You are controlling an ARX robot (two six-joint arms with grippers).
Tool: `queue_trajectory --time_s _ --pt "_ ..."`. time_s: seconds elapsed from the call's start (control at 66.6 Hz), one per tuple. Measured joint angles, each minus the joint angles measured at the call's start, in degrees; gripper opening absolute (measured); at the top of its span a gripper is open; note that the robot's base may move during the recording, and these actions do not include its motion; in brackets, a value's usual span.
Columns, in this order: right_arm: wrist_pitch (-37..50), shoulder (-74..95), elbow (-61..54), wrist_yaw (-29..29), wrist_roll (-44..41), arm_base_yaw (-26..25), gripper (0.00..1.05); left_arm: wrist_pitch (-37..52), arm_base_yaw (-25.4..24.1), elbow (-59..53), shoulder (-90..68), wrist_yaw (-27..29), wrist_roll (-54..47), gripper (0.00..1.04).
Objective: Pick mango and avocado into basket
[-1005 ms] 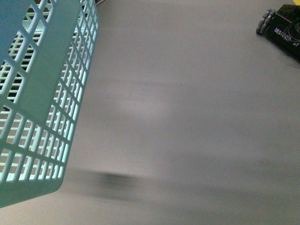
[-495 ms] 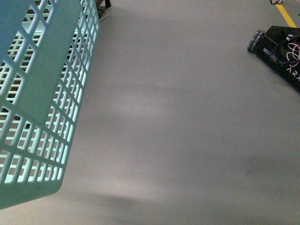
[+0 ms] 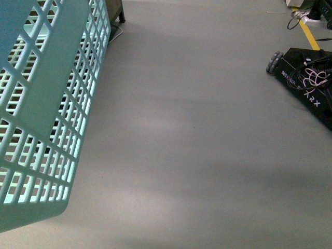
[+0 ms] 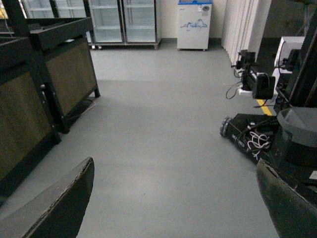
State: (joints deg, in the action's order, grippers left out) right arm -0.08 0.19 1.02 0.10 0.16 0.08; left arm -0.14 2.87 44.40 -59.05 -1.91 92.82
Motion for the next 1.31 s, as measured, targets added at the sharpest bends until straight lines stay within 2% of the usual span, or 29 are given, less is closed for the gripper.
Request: queue_trajectory --time_s 1.305 --pt "0.0 0.0 0.0 0.1 0.0 0.0 0.96 0.0 0.2 0.0 0.1 -0.3 0.3 0.13"
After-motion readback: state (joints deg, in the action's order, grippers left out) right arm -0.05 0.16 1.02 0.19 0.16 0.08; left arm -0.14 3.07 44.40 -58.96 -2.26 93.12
